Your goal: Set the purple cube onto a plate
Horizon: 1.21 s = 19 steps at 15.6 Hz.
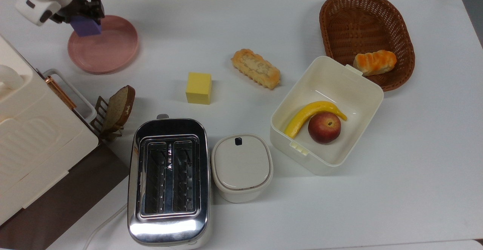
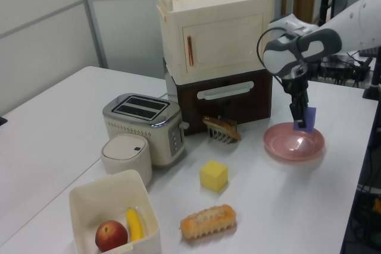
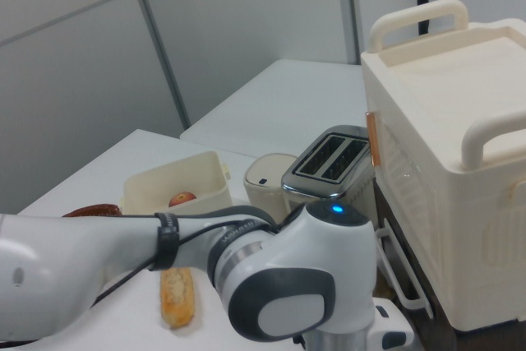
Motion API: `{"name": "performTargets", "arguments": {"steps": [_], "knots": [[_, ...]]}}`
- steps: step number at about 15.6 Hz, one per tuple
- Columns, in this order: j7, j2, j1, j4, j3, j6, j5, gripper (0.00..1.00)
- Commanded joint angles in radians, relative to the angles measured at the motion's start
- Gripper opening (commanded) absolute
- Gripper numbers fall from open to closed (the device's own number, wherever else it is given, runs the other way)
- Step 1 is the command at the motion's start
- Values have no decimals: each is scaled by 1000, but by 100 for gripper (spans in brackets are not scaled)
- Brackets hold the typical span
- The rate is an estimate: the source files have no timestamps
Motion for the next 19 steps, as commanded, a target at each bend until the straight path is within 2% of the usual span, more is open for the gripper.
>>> {"name": "performTargets", "arguments": {"steps": [1,2,8,10,12,16,19], "knots": [[14,16,9,-10,4,36,18,88],[34,16,12,-10,6,36,21,100],[143,-13,62,-1,15,23,44,100],[240,-72,117,2,16,-10,44,100],[372,-120,177,56,19,-85,44,100],[530,-165,268,220,85,-311,71,100],[720,-185,337,257,151,-329,78,100]]}}
